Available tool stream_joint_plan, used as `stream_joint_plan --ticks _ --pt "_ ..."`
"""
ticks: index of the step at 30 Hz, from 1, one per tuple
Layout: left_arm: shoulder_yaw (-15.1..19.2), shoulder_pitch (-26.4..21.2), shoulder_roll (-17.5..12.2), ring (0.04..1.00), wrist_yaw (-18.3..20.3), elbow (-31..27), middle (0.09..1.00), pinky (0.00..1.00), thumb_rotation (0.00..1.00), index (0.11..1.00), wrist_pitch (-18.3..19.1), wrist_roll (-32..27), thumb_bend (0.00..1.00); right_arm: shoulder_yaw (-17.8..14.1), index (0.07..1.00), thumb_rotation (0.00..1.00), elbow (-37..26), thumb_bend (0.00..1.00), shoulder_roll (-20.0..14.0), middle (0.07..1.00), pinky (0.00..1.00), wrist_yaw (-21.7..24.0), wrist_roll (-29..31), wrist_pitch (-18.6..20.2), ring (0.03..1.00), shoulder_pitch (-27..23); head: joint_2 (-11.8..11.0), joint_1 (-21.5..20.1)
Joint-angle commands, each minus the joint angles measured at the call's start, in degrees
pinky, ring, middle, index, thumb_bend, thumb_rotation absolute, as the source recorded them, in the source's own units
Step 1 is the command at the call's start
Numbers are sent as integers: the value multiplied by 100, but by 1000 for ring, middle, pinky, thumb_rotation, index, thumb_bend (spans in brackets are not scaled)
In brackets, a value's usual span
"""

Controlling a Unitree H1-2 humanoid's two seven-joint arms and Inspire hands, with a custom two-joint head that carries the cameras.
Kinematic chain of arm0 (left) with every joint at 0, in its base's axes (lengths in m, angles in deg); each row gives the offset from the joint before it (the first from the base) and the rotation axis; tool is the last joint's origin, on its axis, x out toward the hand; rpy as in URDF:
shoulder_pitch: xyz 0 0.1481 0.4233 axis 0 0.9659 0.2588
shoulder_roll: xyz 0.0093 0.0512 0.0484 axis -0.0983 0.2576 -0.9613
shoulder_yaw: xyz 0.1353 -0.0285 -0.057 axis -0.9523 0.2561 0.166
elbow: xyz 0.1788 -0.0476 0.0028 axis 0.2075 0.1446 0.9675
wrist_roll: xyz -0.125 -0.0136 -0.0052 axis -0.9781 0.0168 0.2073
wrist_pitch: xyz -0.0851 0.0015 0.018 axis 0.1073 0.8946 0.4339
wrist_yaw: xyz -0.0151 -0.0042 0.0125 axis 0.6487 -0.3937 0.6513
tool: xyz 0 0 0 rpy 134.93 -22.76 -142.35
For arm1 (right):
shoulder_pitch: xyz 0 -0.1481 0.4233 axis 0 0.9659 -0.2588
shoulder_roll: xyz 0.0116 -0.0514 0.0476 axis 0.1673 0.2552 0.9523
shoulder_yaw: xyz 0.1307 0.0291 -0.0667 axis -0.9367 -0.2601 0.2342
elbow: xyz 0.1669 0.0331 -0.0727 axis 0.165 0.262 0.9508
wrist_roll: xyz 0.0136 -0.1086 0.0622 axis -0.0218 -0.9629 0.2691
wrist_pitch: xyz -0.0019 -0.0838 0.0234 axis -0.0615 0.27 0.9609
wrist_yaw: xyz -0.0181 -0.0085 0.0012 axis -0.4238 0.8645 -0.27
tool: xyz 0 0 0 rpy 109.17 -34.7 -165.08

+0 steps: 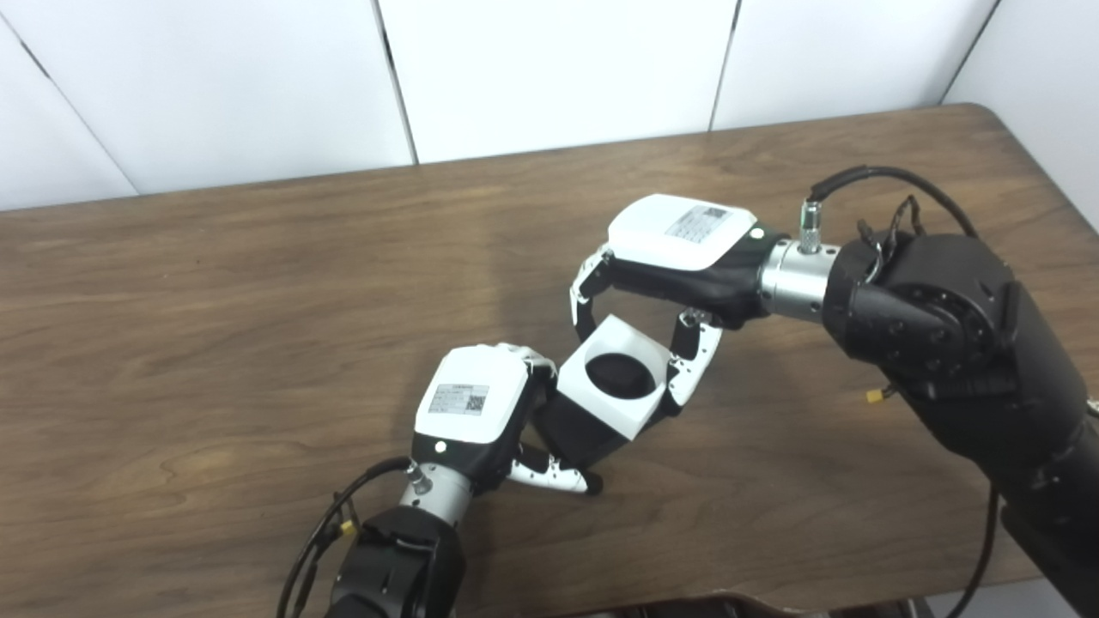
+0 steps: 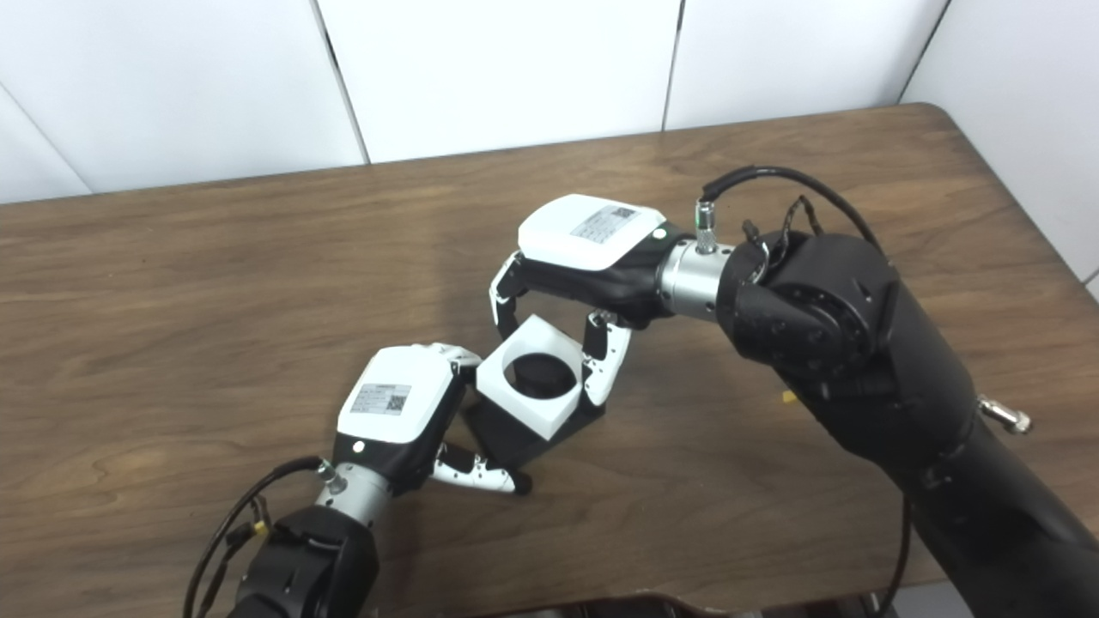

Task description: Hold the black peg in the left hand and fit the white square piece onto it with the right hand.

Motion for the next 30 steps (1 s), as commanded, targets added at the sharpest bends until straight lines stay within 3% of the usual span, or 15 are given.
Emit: stream_joint_plan --ticks 1,30 --pt "-144 31 -4 784 299 194 733 773 60 491 -60 85 511 -109 483 133 -76 524 5 719 731 -177 1 -81 760 -208 1 -2" --pt "-179 19 -11 786 426 131 737 771 61 491 -24 135 510 -221 483 136 296 525 -53 724 699 -303 -79 -230 766 -305 38 -41"
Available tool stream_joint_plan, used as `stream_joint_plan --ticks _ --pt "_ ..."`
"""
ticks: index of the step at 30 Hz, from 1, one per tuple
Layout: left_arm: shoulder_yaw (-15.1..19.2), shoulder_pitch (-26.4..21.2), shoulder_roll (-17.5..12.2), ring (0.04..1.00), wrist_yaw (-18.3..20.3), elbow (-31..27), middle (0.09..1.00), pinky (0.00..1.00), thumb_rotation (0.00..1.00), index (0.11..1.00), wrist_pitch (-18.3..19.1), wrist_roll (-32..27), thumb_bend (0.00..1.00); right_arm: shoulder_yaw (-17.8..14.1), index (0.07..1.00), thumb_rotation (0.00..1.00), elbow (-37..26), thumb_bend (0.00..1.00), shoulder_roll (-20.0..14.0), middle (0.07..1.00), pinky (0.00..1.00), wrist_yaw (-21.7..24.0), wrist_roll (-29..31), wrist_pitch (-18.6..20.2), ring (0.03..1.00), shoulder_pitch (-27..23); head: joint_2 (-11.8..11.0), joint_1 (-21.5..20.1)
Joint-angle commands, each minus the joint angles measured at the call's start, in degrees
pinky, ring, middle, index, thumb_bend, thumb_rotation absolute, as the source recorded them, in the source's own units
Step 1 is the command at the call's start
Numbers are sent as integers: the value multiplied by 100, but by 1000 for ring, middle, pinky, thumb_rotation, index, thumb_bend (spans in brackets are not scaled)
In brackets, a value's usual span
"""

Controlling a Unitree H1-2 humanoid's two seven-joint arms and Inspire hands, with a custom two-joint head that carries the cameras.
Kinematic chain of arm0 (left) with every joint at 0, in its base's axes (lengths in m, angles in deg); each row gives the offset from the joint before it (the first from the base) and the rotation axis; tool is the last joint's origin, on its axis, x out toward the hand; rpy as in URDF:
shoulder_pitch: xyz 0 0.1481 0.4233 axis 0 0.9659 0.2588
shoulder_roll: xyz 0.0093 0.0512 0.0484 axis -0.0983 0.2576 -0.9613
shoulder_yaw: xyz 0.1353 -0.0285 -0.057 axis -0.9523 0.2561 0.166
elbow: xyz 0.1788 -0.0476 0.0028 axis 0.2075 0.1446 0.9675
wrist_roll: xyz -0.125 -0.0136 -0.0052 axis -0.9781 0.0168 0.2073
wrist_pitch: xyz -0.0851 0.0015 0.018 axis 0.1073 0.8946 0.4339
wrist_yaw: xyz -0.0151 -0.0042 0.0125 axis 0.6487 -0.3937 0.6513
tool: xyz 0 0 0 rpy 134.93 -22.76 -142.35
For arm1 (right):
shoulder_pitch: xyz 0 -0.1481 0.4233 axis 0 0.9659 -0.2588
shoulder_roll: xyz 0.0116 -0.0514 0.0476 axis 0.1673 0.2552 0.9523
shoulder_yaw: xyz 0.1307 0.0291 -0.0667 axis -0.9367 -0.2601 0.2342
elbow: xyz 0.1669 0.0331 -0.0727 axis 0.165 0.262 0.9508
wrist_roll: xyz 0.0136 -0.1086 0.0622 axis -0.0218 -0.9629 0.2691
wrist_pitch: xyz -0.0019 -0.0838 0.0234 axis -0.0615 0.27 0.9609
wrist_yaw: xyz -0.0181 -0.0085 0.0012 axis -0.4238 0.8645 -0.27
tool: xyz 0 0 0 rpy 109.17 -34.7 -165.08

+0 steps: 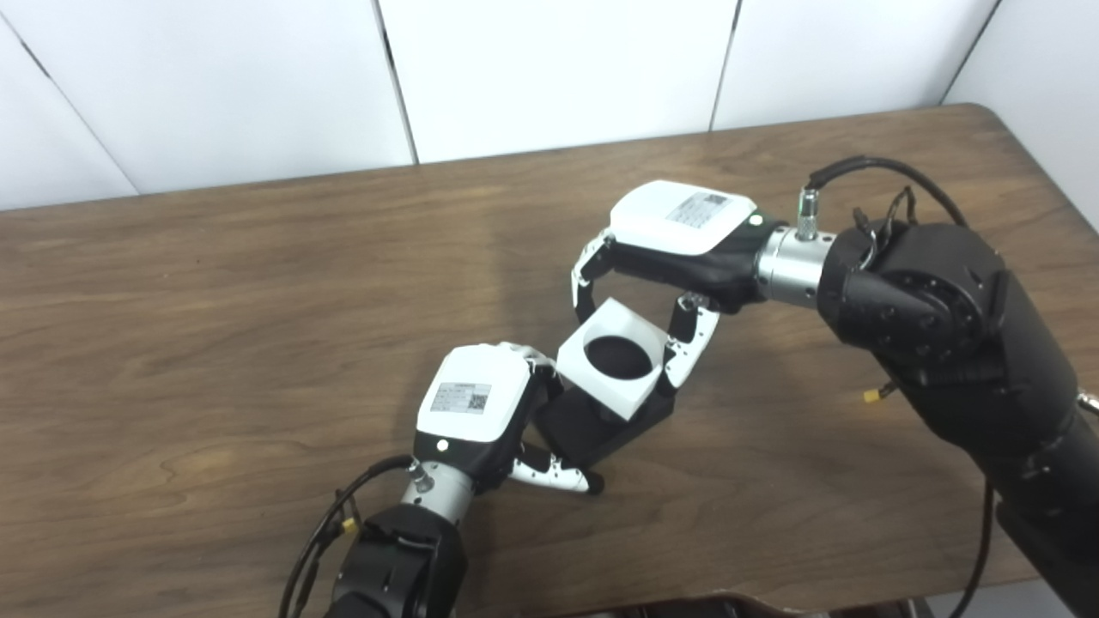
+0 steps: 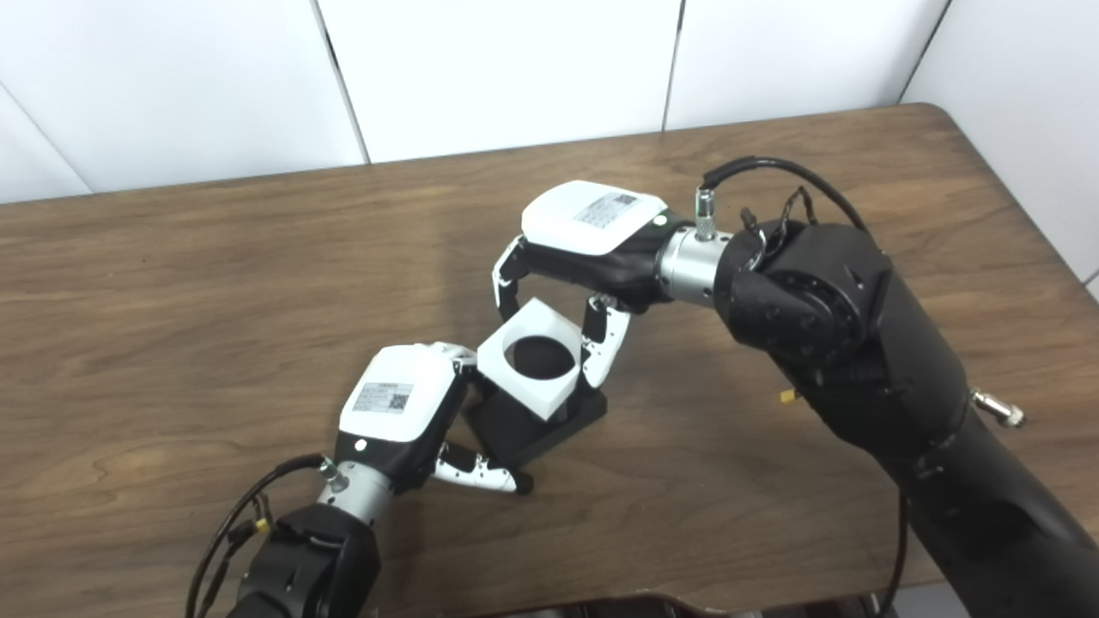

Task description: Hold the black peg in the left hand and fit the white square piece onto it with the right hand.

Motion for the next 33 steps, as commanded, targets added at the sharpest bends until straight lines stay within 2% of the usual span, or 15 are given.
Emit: stream_joint_plan --ticks 1,10,33 --pt "-150 52 -6 786 385 119 738 771 61 491 -42 119 510 -124 483 136 -9 525 -92 724 701 -153 -29 -87 766 -257 30 8" --pt "-134 61 21 791 522 32 744 774 62 492 -27 179 509 -105 483 134 142 524 -98 720 715 -237 -104 -152 762 -85 68 15" --pt "-125 82 48 789 464 25 741 775 59 491 -54 148 510 60 485 133 298 524 -105 729 700 -413 -327 -432 768 292 119 35"
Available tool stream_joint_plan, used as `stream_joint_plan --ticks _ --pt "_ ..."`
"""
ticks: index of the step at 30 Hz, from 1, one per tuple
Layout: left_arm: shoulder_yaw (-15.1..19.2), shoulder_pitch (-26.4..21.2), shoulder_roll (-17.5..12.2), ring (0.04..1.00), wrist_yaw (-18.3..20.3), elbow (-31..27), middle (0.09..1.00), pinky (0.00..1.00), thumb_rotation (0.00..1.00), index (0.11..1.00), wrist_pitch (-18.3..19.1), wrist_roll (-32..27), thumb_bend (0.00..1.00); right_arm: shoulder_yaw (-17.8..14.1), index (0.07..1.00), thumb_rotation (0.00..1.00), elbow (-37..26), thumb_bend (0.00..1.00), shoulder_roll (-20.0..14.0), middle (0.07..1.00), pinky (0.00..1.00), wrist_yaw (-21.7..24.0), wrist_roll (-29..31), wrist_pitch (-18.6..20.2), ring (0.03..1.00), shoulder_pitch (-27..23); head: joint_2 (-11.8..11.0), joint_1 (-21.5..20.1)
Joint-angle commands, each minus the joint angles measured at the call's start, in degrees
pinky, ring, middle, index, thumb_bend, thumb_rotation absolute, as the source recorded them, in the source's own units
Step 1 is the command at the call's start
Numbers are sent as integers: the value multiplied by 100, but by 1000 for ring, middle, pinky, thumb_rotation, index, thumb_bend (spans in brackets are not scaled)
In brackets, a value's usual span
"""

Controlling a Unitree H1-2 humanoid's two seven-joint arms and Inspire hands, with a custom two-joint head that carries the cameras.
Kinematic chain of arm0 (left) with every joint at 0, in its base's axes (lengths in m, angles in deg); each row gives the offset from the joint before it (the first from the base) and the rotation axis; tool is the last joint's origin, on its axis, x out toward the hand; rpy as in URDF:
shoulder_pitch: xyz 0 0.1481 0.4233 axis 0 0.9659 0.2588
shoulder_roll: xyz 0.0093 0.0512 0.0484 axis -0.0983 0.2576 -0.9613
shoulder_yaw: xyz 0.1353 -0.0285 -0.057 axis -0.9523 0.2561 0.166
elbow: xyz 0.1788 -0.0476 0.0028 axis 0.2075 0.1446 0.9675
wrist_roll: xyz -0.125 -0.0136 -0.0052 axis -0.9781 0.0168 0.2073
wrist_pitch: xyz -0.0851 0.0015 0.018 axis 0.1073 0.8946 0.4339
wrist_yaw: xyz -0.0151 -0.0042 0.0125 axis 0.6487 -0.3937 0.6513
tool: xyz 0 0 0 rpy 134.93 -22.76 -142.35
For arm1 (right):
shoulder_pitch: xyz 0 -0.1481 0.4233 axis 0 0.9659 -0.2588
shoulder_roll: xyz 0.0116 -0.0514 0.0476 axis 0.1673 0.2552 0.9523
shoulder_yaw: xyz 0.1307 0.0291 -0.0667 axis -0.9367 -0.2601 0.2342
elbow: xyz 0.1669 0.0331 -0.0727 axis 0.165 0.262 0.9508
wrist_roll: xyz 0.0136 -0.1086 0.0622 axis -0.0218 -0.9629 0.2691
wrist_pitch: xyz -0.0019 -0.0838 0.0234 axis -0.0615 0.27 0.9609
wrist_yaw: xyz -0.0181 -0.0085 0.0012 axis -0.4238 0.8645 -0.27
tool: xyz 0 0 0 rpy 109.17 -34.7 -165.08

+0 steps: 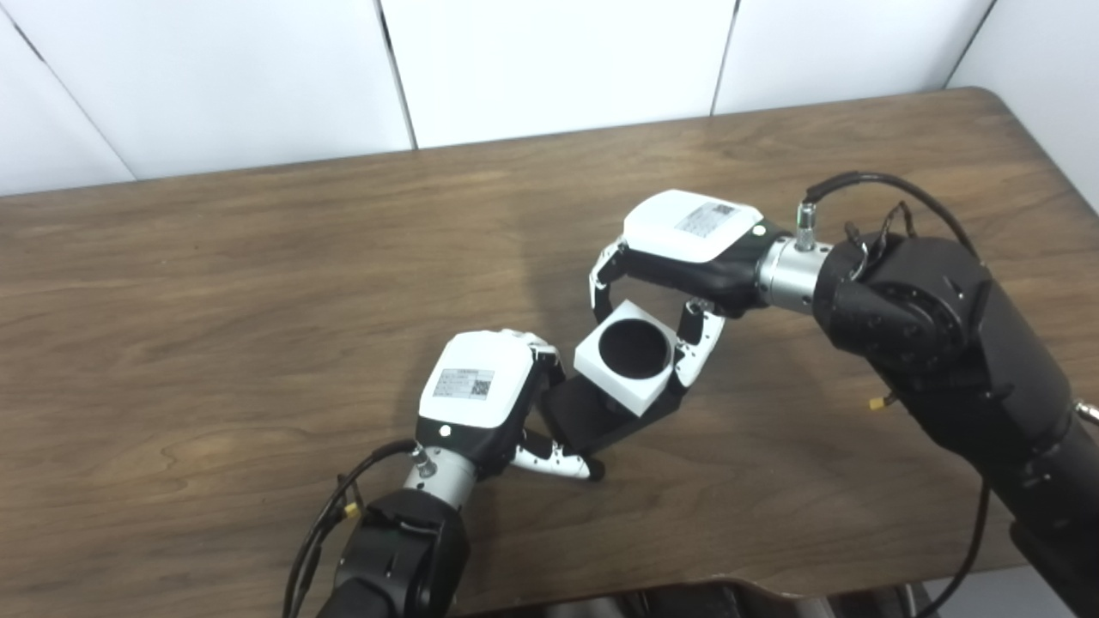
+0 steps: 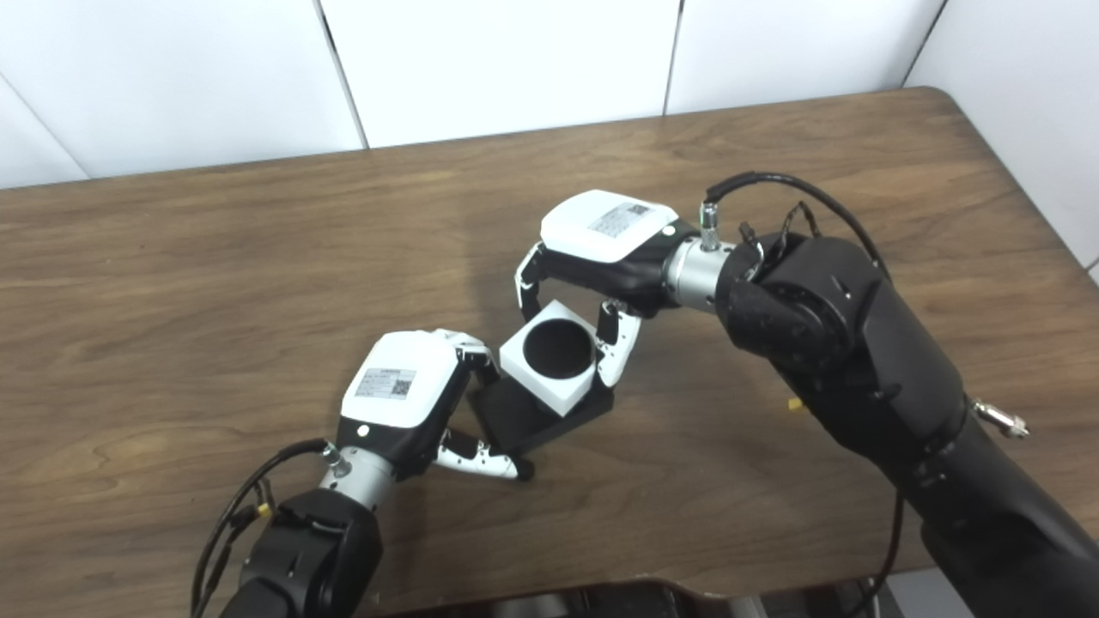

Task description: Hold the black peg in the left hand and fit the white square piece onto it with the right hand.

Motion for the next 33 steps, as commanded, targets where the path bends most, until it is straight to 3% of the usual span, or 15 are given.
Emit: stream_joint_plan --ticks 1,24,25,26,29,33 --pt "-126 74 14 791 287 113 742 777 60 491 -65 47 510 -59 485 133 -38 524 -71 729 701 -101 -28 -121 769 -119 33 -2" --pt "-122 83 46 787 294 99 736 771 60 491 -46 123 511 -29 492 157 -58 524 -71 732 710 18 -65 -37 774 -111 71 12" --pt "-118 85 48 787 296 95 735 773 59 491 -43 117 511 -30 537 238 -65 733 -76 733 714 32 -63 -34 775 -114 71 12" --pt "-116 86 50 787 299 92 735 774 59 491 -41 115 511 -32 564 293 -69 868 -78 733 717 41 -62 -34 774 -115 71 12" --pt "-117 84 46 786 304 88 736 773 60 491 -38 141 511 -25 589 349 -90 955 -84 737 725 107 -94 -32 778 -132 72 1" --pt "-119 77 32 785 295 88 735 771 60 491 -54 144 511 -30 623 371 -98 970 -89 738 722 126 -95 -59 776 -136 72 1"
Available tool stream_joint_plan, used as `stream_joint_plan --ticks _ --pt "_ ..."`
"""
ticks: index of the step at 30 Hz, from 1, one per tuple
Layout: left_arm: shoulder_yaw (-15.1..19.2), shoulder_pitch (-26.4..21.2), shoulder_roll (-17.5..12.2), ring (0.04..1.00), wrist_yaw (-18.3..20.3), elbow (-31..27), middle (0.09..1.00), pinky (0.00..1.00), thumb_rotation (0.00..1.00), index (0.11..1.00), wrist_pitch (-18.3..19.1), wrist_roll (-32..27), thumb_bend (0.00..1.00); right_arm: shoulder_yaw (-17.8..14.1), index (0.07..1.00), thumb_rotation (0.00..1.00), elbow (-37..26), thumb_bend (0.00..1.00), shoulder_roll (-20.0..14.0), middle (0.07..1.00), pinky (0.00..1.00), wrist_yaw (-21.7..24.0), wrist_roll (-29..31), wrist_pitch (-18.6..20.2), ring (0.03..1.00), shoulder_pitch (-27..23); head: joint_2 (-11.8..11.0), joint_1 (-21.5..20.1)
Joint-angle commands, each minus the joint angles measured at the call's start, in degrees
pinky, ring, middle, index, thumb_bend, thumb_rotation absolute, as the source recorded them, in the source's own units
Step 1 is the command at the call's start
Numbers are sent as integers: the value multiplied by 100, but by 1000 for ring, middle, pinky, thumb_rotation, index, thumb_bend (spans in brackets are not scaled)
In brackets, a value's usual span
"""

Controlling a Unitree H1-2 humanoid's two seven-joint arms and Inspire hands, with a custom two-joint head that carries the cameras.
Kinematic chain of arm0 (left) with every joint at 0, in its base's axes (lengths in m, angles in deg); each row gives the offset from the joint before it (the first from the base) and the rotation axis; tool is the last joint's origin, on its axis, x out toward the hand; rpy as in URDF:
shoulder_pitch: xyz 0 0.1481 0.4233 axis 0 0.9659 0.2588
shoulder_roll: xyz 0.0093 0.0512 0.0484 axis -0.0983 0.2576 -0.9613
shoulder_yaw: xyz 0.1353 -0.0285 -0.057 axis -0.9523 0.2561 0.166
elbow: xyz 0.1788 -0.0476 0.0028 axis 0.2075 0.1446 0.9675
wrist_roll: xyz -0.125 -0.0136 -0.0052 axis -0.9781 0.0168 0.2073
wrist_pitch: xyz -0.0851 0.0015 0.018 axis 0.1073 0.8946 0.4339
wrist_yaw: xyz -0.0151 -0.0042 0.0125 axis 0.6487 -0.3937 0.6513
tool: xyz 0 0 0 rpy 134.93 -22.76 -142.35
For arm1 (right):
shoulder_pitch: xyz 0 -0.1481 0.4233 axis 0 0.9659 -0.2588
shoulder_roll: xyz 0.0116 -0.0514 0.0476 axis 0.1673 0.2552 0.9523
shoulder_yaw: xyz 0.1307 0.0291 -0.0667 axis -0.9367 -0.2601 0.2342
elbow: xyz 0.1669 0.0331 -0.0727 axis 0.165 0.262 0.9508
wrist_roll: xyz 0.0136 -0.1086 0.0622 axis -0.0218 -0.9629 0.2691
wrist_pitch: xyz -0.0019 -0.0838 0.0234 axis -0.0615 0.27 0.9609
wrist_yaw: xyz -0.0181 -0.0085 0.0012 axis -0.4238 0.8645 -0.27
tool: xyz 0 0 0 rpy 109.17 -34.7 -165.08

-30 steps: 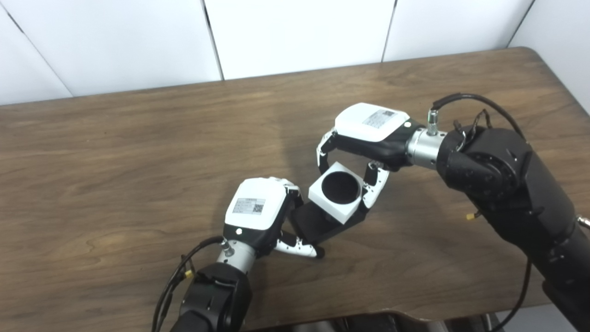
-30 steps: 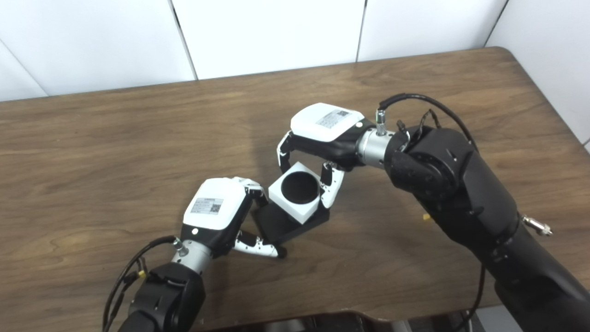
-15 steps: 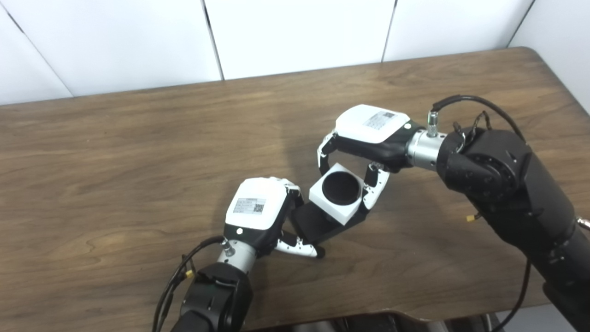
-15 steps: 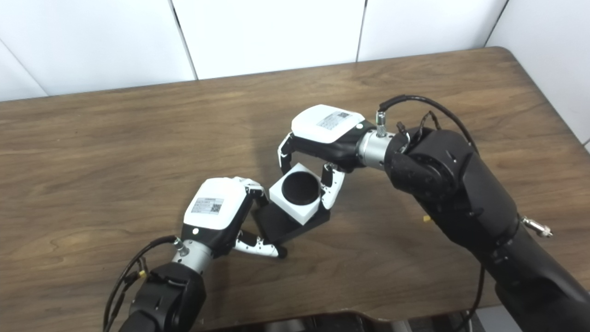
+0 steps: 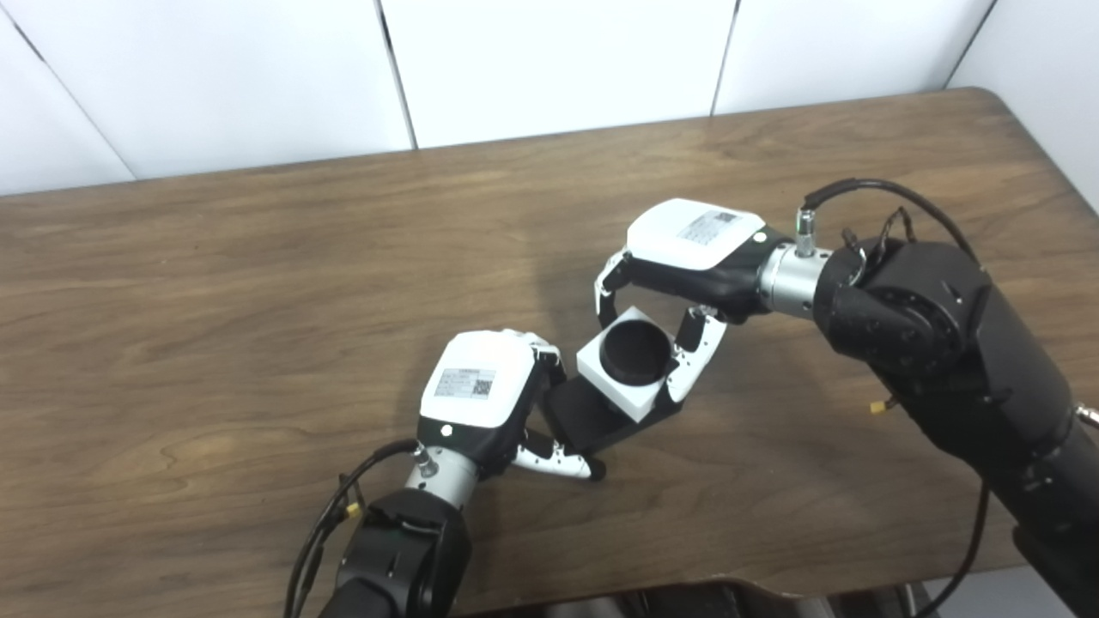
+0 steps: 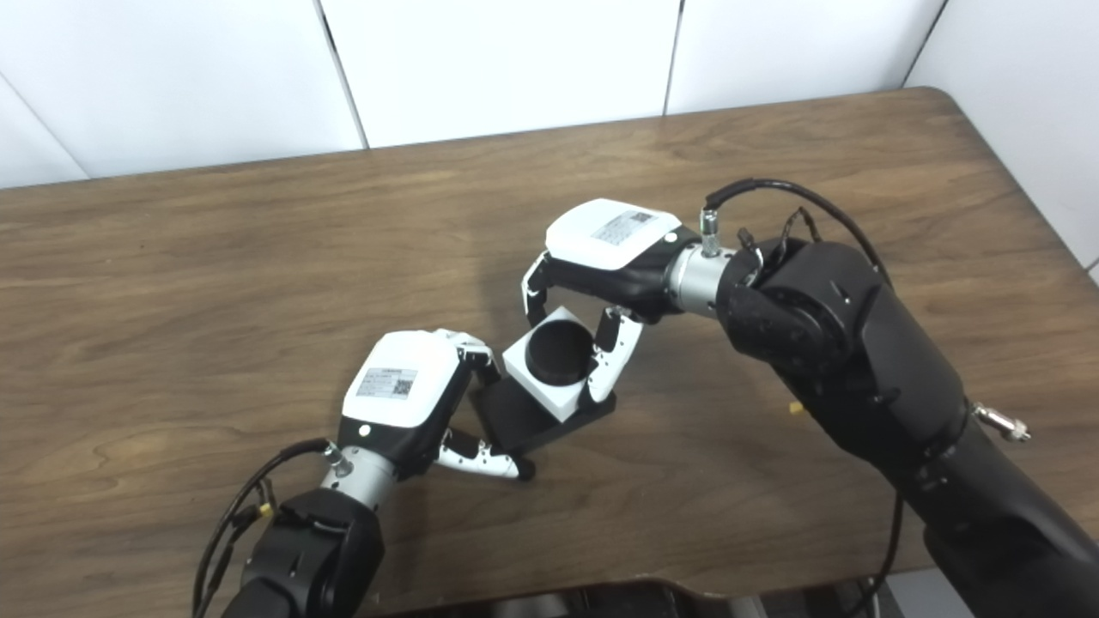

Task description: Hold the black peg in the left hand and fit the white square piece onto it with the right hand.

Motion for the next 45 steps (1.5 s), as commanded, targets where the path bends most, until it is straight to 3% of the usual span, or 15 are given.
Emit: stream_joint_plan --ticks 1,30,36,37,38,41,45 --pt "-117 72 1 784 271 97 734 771 60 491 -59 97 511 -54 636 377 -109 970 -82 740 724 -13 4 -74 777 -180 1 -7" --pt "-59 35 -39 780 260 151 733 764 70 493 -32 176 510 -155 696 423 -155 1000 -113 754 729 100 76 -59 785 -328 -55 -86" --pt "7 115 60 775 -66 178 742 729 89 498 78 348 509 -172 711 432 -208 998 -122 761 732 163 61 -15 787 -332 -59 -78" --pt "25 143 82 776 -202 195 746 726 239 598 85 361 625 -173 713 436 -212 998 -122 762 733 164 53 -14 787 -332 -59 -78" --pt "45 170 105 772 -339 218 745 720 299 635 85 366 677 -177 713 435 -214 997 -120 761 732 159 51 -13 787 -330 -59 -78" --pt "111 239 185 771 -638 280 752 714 404 689 99 364 735 -193 715 425 -208 997 -119 760 726 138 67 -21 783 -320 -59 -78" --pt "196 295 287 773 -946 358 765 724 463 715 126 351 752 -200 725 415 -196 997 -128 765 730 148 86 -23 787 -309 -67 -83"
